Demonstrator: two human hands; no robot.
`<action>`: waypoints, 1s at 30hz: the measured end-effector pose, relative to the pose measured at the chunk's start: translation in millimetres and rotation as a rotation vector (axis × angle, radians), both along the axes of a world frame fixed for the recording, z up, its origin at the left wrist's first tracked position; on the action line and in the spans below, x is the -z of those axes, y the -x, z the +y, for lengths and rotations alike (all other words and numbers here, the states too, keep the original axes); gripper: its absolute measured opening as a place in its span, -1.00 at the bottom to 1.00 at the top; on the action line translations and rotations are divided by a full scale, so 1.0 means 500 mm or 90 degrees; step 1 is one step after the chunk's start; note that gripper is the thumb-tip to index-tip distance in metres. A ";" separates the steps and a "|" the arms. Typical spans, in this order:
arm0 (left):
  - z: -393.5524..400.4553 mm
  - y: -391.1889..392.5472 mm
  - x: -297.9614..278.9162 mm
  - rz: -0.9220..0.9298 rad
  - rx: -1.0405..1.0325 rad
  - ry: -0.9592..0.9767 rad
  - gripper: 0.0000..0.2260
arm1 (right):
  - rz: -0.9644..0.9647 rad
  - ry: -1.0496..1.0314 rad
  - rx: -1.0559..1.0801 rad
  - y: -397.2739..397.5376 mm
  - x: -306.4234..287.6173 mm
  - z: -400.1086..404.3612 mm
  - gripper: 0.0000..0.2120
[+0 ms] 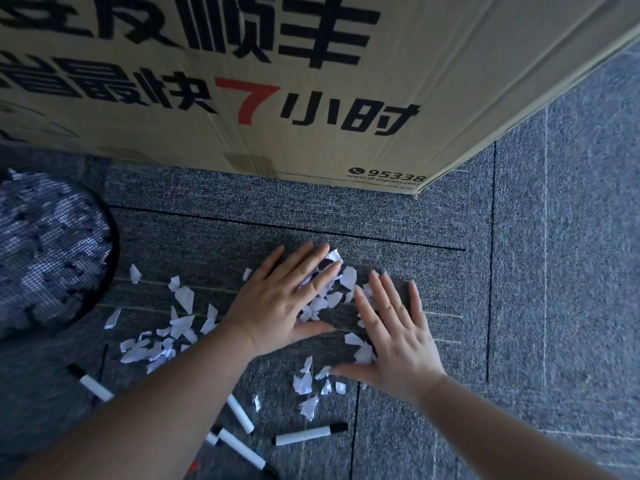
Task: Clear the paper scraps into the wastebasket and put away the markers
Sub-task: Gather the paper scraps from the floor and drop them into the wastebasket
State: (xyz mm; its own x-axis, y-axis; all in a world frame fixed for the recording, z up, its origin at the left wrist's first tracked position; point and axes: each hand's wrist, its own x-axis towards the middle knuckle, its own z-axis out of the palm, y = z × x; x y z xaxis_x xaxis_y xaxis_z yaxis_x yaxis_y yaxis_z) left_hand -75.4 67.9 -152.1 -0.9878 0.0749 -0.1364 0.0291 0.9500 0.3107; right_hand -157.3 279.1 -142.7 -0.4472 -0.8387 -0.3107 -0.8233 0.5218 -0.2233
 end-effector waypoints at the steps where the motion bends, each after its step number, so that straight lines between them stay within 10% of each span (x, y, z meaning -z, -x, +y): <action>1: 0.002 -0.005 0.000 0.000 -0.018 0.004 -0.25 | 0.002 -0.002 0.007 0.004 -0.002 -0.017 0.03; 14: -0.044 -0.095 -0.028 -0.082 -0.188 0.112 -0.11 | -0.031 0.033 -0.111 0.057 -0.002 -0.117 -0.01; 30: 0.001 -0.052 0.010 0.118 -0.118 0.093 -0.47 | 0.054 0.200 -0.172 0.062 0.035 -0.135 -0.11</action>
State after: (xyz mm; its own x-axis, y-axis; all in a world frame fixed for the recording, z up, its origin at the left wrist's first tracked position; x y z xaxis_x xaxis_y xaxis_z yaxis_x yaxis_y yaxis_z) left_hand -49.6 68.2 -157.0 -0.9918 -0.1164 0.0518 -0.1057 0.9787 0.1758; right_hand -188.2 211.9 -160.2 -0.2115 -0.9773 0.0077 -0.9434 0.2021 -0.2628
